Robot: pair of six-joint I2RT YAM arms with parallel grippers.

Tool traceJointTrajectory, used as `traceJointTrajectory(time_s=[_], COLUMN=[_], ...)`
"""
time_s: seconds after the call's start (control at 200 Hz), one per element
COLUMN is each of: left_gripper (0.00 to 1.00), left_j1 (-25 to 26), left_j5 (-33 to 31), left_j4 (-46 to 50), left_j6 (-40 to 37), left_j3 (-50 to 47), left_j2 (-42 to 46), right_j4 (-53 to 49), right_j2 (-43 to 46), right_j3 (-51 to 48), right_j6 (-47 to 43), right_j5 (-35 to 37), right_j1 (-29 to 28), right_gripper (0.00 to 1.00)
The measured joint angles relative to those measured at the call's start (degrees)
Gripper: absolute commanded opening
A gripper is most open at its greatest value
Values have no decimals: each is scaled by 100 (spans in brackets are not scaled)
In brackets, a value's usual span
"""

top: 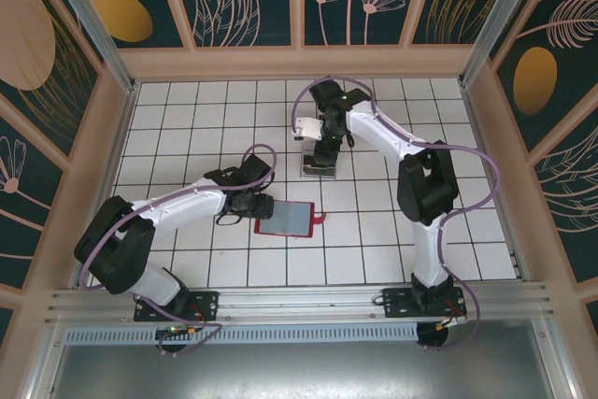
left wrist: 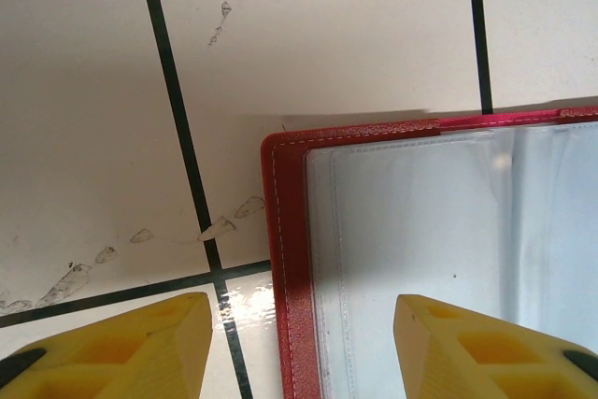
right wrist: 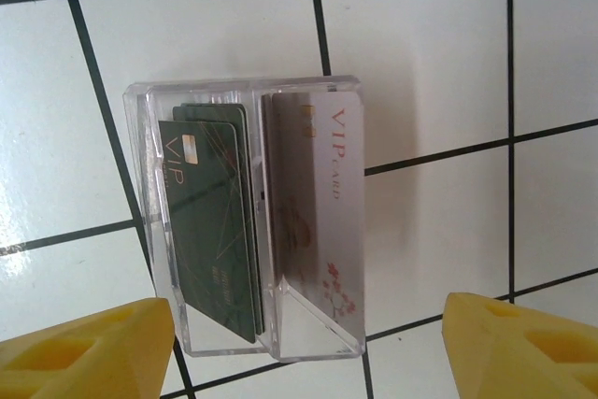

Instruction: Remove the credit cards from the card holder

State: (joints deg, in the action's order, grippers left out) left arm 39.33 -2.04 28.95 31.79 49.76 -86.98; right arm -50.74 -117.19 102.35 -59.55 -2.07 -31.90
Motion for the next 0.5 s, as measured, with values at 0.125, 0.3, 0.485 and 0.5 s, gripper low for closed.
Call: traceJointTrajectory(time_s=[0.125, 0.3, 0.485, 0.5], left_gripper=[55, 55, 55, 55], left_j1=[0, 0, 0, 0], left_j5=[0, -2, -2, -2], left_j4=[0, 0, 2, 2], left_j6=[0, 0, 0, 0], left_j3=[0, 0, 0, 0], left_j2=[0, 0, 0, 0], right_j4=[105, 293, 431, 442], right_j2=[-116, -278, -461, -470], right_j3=[-11, -11, 7, 9], right_j6=[7, 4, 7, 7], right_j5=[2, 15, 94, 107], right_j1=[0, 39, 260, 271], right_gripper=[77, 77, 78, 77])
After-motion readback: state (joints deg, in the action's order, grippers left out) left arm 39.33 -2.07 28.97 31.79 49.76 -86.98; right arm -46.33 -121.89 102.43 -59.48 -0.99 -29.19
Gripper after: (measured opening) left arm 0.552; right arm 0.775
